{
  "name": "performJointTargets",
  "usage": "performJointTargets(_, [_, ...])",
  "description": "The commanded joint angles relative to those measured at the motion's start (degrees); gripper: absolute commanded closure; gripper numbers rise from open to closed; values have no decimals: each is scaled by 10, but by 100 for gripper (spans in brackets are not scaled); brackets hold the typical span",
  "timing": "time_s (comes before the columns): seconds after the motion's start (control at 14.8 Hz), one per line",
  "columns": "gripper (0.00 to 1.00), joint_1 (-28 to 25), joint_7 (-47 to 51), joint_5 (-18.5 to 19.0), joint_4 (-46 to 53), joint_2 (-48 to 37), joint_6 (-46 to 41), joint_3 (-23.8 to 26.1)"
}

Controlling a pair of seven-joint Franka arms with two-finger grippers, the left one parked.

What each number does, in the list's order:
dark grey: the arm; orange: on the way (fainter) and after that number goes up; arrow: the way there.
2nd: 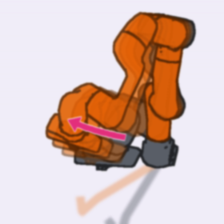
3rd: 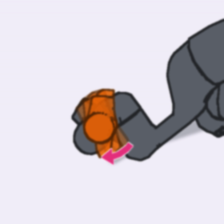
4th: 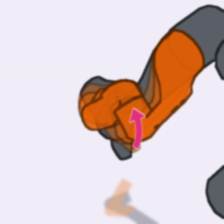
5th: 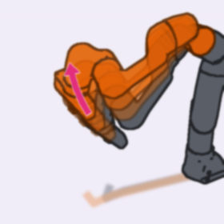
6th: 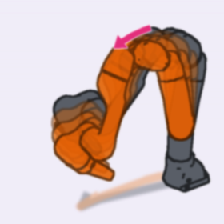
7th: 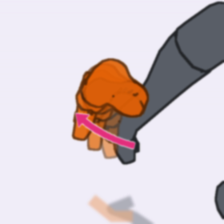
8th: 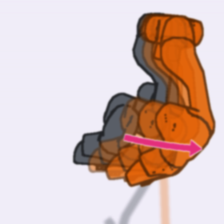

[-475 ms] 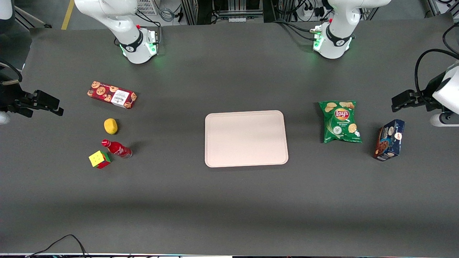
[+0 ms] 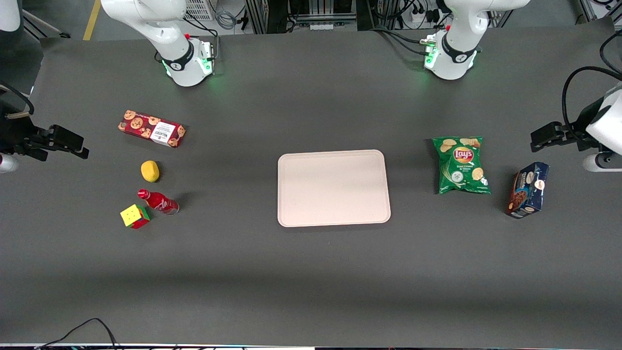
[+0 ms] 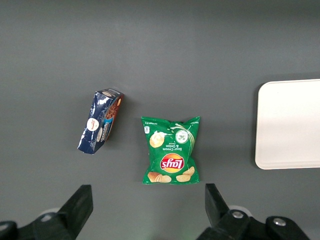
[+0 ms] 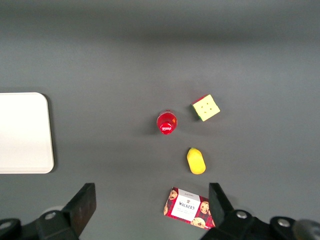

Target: Place coke bottle on tray

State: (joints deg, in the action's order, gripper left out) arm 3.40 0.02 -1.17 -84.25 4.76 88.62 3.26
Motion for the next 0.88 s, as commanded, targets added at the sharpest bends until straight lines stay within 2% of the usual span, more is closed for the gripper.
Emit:
performJointTargets(0.0, [0, -3, 8, -4, -21, 13, 17, 2])
performJointTargets(0.14, [0, -4, 2, -1, -70, 7, 67, 2])
performJointTargets(0.27, [0, -3, -14, 23, -120, 5, 118, 11])
performJointTargets(0.54, [0, 1, -48, 24, -259, -8, 271, 12])
performJointTargets(0.81, [0, 6, -73, 24, -326, 11, 361, 11])
